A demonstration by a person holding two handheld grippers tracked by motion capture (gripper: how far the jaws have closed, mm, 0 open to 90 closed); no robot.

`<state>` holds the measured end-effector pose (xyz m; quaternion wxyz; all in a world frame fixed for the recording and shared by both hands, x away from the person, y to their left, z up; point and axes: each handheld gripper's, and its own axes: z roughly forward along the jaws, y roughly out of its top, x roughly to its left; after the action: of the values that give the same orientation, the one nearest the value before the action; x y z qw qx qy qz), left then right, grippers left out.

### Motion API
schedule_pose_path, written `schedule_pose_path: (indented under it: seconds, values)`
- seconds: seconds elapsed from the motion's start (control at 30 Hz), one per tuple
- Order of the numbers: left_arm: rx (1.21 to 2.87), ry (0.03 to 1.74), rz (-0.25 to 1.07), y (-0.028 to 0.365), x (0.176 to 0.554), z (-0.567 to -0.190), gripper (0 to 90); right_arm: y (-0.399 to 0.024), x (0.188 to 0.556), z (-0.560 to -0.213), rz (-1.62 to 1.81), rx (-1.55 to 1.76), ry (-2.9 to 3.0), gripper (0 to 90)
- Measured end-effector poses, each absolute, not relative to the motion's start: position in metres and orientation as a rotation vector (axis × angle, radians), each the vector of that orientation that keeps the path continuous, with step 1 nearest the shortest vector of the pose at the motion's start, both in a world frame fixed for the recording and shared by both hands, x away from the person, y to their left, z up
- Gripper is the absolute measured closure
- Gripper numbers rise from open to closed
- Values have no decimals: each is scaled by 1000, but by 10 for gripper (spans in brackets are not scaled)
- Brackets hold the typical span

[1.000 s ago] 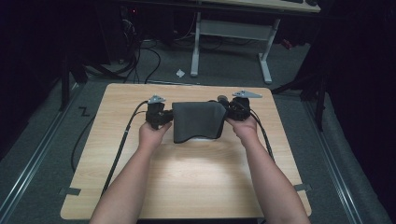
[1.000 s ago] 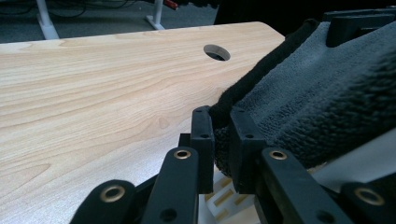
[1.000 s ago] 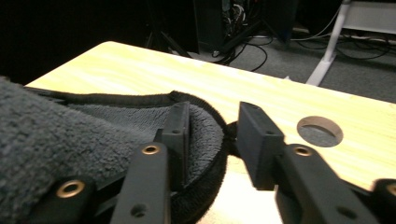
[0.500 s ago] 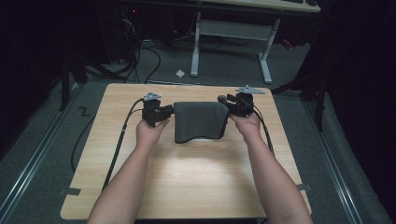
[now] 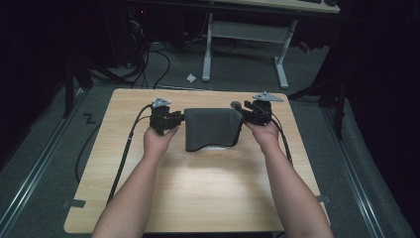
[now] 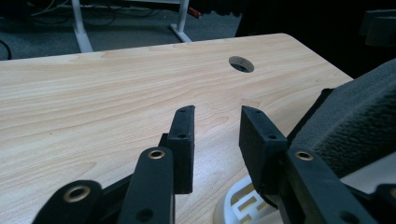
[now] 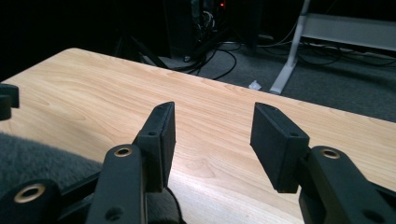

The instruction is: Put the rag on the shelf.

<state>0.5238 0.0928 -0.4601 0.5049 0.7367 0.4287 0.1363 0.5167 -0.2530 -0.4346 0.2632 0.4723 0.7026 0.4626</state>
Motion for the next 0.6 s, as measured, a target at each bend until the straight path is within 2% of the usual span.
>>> schedule_pose_path:
  seconds: [0.6]
  values:
    - [1742, 1035, 459, 122, 485, -457, 569, -268, 472, -434, 1182, 1224, 1893, 487]
